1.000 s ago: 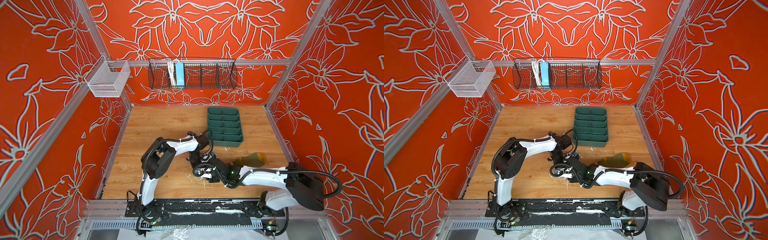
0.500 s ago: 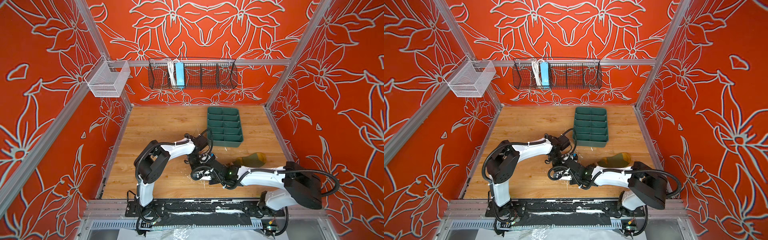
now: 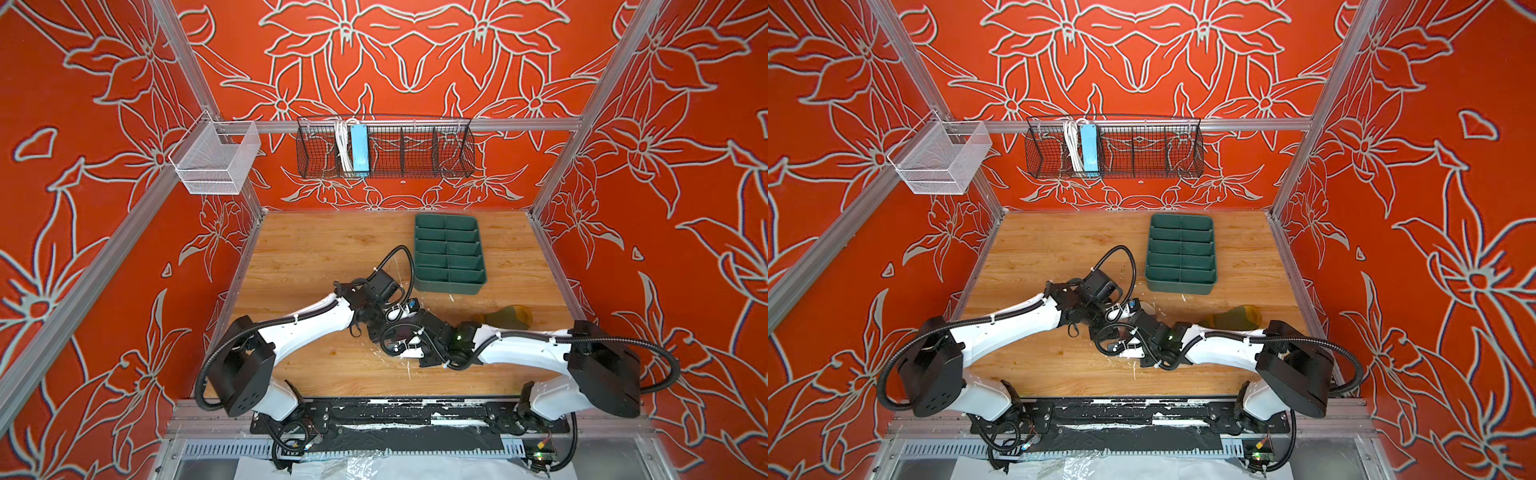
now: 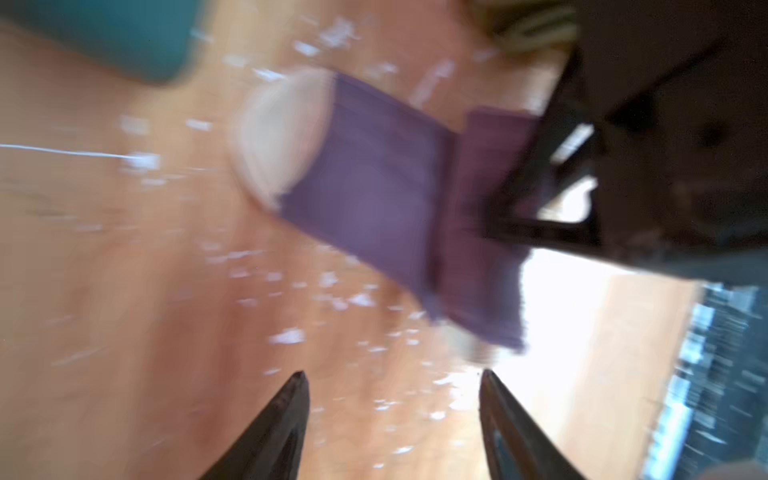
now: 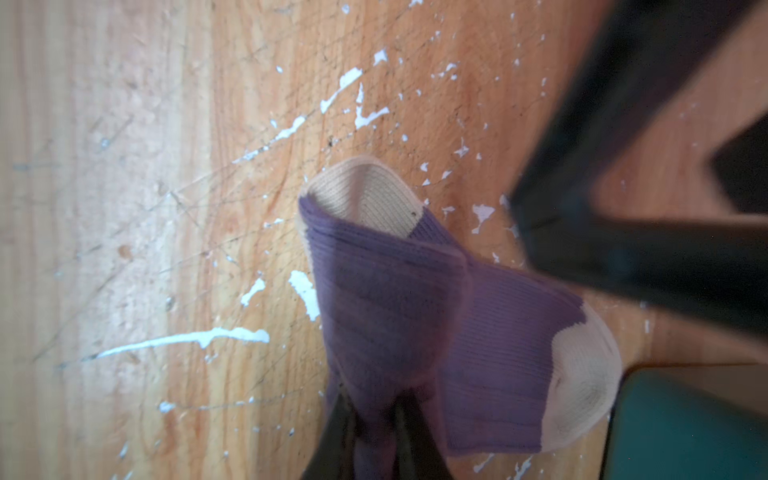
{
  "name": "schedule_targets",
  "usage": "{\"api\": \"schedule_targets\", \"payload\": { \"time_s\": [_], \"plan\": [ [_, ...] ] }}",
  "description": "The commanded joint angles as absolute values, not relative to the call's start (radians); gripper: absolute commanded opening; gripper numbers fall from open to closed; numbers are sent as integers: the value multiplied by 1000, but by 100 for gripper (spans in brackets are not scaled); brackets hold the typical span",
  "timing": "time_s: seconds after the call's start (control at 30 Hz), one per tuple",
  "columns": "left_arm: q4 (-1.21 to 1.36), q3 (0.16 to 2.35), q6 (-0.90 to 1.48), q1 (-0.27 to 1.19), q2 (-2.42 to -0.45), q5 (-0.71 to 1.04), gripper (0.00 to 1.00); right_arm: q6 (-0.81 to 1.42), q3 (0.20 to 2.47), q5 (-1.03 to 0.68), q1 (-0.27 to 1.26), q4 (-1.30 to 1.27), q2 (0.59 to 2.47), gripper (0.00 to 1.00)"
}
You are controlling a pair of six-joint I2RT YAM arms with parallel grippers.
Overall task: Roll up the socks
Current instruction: 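Roll the purple sock toward the heel with right gripper while left gripper regrasps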
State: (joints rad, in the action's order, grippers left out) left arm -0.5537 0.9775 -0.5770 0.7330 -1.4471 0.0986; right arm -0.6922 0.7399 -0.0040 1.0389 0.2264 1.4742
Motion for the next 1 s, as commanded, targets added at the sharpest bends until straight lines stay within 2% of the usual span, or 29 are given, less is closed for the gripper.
{"api": "schedule_targets", "payload": {
  "time_s": [0.0,0.13,0.2,0.43,0.63,0.8,0.97],
  "plan": [
    [-372,898,-591,733,-1315,-74,65,-719,784,-134,1015,421,1511,0],
    [-220,791,-629,730,-1113,-229,70,-741,865,-219,970,517,1549,0],
    [-210,766,-673,728,-1022,-244,74,-749,916,-260,944,581,1582,0],
    [-413,797,-925,727,-785,-6,75,-771,1118,-420,849,841,1747,0],
    [-462,809,-1057,744,-765,109,74,-803,1231,-477,794,948,1860,0],
    [-429,792,-1079,812,-762,51,73,-826,1276,-500,757,957,1885,0],
    [-340,727,-1110,945,-796,-55,72,-845,1288,-507,730,971,1892,0]
  ]
}}
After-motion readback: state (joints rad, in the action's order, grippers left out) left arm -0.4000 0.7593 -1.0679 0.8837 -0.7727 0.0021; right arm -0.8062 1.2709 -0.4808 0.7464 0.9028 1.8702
